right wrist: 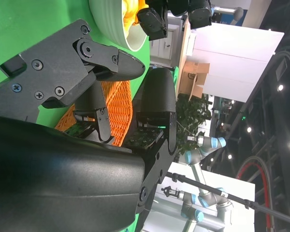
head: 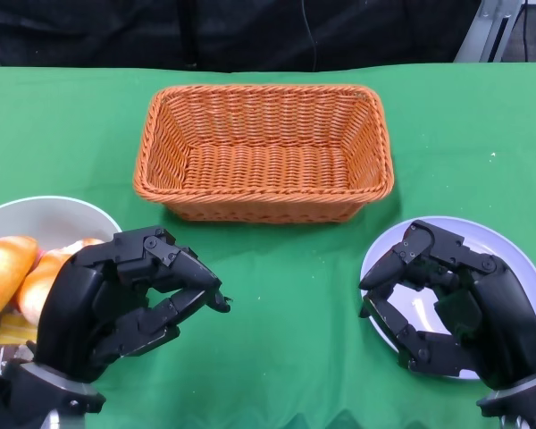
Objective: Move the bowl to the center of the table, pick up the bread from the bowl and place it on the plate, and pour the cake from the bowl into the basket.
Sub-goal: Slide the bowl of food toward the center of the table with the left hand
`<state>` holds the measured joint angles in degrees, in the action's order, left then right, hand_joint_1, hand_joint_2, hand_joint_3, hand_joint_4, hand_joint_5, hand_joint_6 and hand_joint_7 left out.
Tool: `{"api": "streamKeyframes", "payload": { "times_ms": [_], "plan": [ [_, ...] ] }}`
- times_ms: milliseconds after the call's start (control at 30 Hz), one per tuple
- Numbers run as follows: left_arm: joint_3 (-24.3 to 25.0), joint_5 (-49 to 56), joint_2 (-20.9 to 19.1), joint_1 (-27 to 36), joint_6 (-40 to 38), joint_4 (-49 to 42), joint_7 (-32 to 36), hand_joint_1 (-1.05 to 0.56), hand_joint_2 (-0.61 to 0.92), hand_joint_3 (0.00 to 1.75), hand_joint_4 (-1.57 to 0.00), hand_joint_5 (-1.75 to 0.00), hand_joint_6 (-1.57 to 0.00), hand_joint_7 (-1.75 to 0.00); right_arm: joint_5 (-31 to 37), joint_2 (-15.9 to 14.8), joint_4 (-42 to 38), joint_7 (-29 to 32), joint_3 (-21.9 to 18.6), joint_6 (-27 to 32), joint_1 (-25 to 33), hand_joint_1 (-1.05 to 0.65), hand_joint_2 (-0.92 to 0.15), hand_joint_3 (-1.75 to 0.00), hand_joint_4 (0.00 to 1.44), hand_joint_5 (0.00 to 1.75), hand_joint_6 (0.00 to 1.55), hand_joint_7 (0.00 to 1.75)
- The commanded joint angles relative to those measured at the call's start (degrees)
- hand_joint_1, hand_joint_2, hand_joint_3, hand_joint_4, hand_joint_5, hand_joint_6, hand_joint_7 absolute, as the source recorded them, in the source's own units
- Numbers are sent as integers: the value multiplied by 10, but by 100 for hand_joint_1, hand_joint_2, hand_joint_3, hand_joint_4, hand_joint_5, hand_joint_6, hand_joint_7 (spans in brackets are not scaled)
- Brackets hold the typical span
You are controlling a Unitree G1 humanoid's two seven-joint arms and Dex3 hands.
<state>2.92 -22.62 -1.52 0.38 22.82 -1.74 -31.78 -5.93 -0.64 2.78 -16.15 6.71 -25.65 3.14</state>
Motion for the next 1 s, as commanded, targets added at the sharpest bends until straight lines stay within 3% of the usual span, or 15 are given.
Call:
{"api": "streamKeyframes", "payload": {
  "times_ms": [33, 1000],
  "plan": [
    [5, 1, -5, -5, 7, -6, 2, -18, 92, 26, -79, -123, -95, -76, -4, -4, -3, 2, -4, -5, 3, -19, -52, -91, 71, 147, 66, 124],
    [5, 0, -5, -6, 11, -15, -1, -16, 92, 26, -80, -121, -98, -70, -1, -2, -15, 4, -5, -14, 0, -20, -48, -97, 72, 148, 68, 124]
  ]
}}
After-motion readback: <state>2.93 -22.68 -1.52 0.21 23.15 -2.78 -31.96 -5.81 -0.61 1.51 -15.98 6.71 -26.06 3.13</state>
